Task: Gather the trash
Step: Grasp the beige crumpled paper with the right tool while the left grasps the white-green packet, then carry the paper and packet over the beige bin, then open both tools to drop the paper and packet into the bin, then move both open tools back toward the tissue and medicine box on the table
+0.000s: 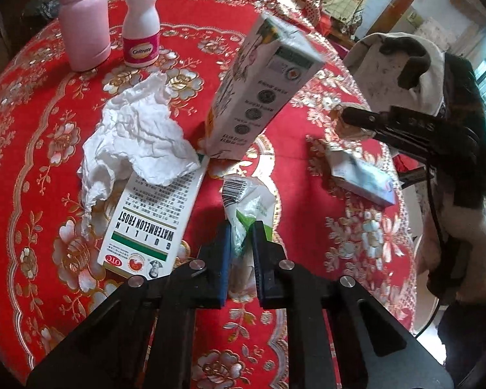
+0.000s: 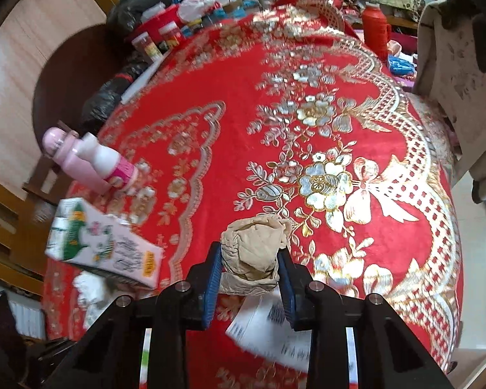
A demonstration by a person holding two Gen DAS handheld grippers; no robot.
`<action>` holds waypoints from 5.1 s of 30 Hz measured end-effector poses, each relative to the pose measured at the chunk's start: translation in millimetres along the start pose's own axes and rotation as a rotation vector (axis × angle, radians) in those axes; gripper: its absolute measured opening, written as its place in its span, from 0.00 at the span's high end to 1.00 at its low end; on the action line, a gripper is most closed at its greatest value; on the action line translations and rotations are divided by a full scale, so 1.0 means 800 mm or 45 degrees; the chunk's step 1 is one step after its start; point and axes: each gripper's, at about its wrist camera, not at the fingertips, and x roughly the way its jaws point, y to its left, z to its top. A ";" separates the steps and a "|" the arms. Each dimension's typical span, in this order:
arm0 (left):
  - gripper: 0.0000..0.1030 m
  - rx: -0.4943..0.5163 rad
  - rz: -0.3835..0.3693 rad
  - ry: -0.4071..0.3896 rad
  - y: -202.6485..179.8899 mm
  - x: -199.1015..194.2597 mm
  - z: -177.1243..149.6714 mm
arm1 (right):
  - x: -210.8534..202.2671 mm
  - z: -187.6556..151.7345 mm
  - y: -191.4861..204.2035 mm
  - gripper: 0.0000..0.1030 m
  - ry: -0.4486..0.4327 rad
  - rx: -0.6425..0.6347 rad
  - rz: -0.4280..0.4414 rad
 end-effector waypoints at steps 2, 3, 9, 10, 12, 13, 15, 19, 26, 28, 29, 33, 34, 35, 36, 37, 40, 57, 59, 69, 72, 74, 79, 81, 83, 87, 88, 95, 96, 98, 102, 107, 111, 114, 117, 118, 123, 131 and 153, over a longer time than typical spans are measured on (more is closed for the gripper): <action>0.91 0.011 -0.011 -0.010 -0.005 -0.007 -0.002 | -0.014 -0.008 -0.001 0.70 -0.014 0.004 0.014; 0.91 0.019 -0.019 -0.020 -0.009 -0.011 -0.003 | -0.023 -0.014 -0.001 0.70 -0.018 0.003 0.017; 0.91 0.076 -0.047 -0.040 -0.038 -0.025 -0.010 | -0.058 -0.053 -0.007 0.70 -0.025 -0.002 0.005; 0.91 0.084 -0.052 -0.039 -0.043 -0.027 -0.011 | -0.062 -0.060 -0.009 0.69 -0.024 0.004 0.001; 0.91 0.104 -0.058 -0.039 -0.054 -0.029 -0.016 | -0.073 -0.074 -0.016 0.70 -0.023 0.027 -0.001; 0.91 0.114 -0.060 -0.038 -0.058 -0.031 -0.017 | -0.077 -0.079 -0.020 0.69 -0.023 0.039 -0.001; 0.91 0.137 -0.062 -0.035 -0.072 -0.032 -0.022 | -0.087 -0.093 -0.028 0.69 -0.024 0.062 -0.007; 0.91 0.175 -0.070 -0.032 -0.096 -0.032 -0.032 | -0.108 -0.119 -0.044 0.69 -0.024 0.095 -0.021; 0.91 0.254 -0.112 -0.020 -0.152 -0.028 -0.049 | -0.154 -0.157 -0.079 0.69 -0.051 0.150 -0.073; 0.91 0.280 -0.130 -0.019 -0.171 -0.028 -0.055 | -0.169 -0.167 -0.093 0.69 -0.061 0.177 -0.089; 0.91 0.291 -0.138 -0.018 -0.180 -0.027 -0.058 | -0.177 -0.173 -0.101 0.69 -0.066 0.192 -0.097; 0.91 0.341 -0.178 -0.007 -0.222 -0.023 -0.070 | -0.205 -0.195 -0.133 0.69 -0.078 0.244 -0.136; 0.91 0.352 -0.187 -0.004 -0.231 -0.021 -0.073 | -0.213 -0.201 -0.141 0.69 -0.081 0.257 -0.147; 0.91 0.362 -0.196 -0.001 -0.239 -0.019 -0.076 | -0.219 -0.206 -0.147 0.69 -0.084 0.266 -0.156; 0.91 0.374 -0.210 0.006 -0.251 -0.017 -0.079 | -0.226 -0.212 -0.154 0.69 -0.089 0.278 -0.168; 0.91 0.384 -0.221 0.010 -0.260 -0.016 -0.082 | -0.234 -0.218 -0.162 0.69 -0.093 0.291 -0.178; 0.91 0.423 -0.256 0.025 -0.292 -0.010 -0.093 | -0.256 -0.235 -0.184 0.69 -0.108 0.330 -0.212; 0.91 0.623 -0.392 0.114 -0.437 0.017 -0.147 | -0.355 -0.319 -0.269 0.69 -0.177 0.498 -0.365; 0.91 0.634 -0.401 0.124 -0.446 0.020 -0.152 | -0.360 -0.326 -0.275 0.69 -0.181 0.510 -0.374; 0.91 0.677 -0.406 0.169 -0.485 0.038 -0.174 | -0.377 -0.351 -0.296 0.69 -0.183 0.548 -0.408; 0.91 0.678 -0.401 0.175 -0.488 0.038 -0.179 | -0.380 -0.354 -0.298 0.69 -0.182 0.551 -0.410; 0.91 0.674 -0.397 0.179 -0.488 0.040 -0.180 | -0.380 -0.355 -0.299 0.69 -0.181 0.554 -0.412; 0.91 0.658 -0.391 0.194 -0.489 0.047 -0.184 | -0.379 -0.360 -0.300 0.69 -0.176 0.561 -0.414; 0.91 0.653 -0.392 0.203 -0.488 0.052 -0.182 | -0.377 -0.362 -0.302 0.69 -0.170 0.564 -0.413; 0.91 0.656 -0.388 0.203 -0.489 0.053 -0.184 | -0.376 -0.362 -0.304 0.69 -0.165 0.567 -0.415; 0.91 0.650 -0.384 0.209 -0.488 0.057 -0.183 | -0.374 -0.366 -0.306 0.69 -0.157 0.575 -0.415; 0.91 0.649 -0.383 0.210 -0.489 0.058 -0.185 | -0.374 -0.366 -0.306 0.69 -0.157 0.575 -0.414; 0.91 0.641 -0.375 0.219 -0.490 0.062 -0.187 | -0.372 -0.370 -0.310 0.69 -0.148 0.592 -0.411; 0.91 0.639 -0.374 0.220 -0.490 0.062 -0.186 | -0.371 -0.371 -0.311 0.69 -0.145 0.594 -0.410; 0.91 0.637 -0.372 0.222 -0.490 0.063 -0.186 | -0.369 -0.372 -0.312 0.69 -0.141 0.597 -0.409; 0.91 0.632 -0.370 0.224 -0.490 0.065 -0.187 | -0.367 -0.373 -0.314 0.69 -0.131 0.601 -0.408; 0.91 0.629 -0.369 0.224 -0.490 0.065 -0.186 | -0.367 -0.373 -0.318 0.68 -0.128 0.610 -0.408; 0.91 0.617 -0.373 0.229 -0.489 0.068 -0.184 | -0.365 -0.371 -0.318 0.65 -0.130 0.618 -0.409; 0.89 0.595 -0.386 0.237 -0.486 0.070 -0.181 | -0.365 -0.370 -0.320 0.58 -0.134 0.630 -0.415; 0.86 0.586 -0.377 0.226 -0.483 0.070 -0.178 | -0.367 -0.369 -0.322 0.54 -0.145 0.648 -0.414; 0.83 0.581 -0.379 0.231 -0.482 0.070 -0.178 | -0.367 -0.369 -0.323 0.54 -0.145 0.654 -0.413; 0.68 0.547 -0.405 0.260 -0.479 0.072 -0.176 | -0.366 -0.369 -0.325 0.53 -0.136 0.675 -0.409; 0.68 0.556 -0.373 0.215 -0.472 0.060 -0.172 | -0.362 -0.359 -0.316 0.53 -0.134 0.644 -0.402; 0.68 0.356 -0.196 0.047 -0.331 0.012 -0.119 | -0.287 -0.276 -0.215 0.53 -0.077 0.401 -0.280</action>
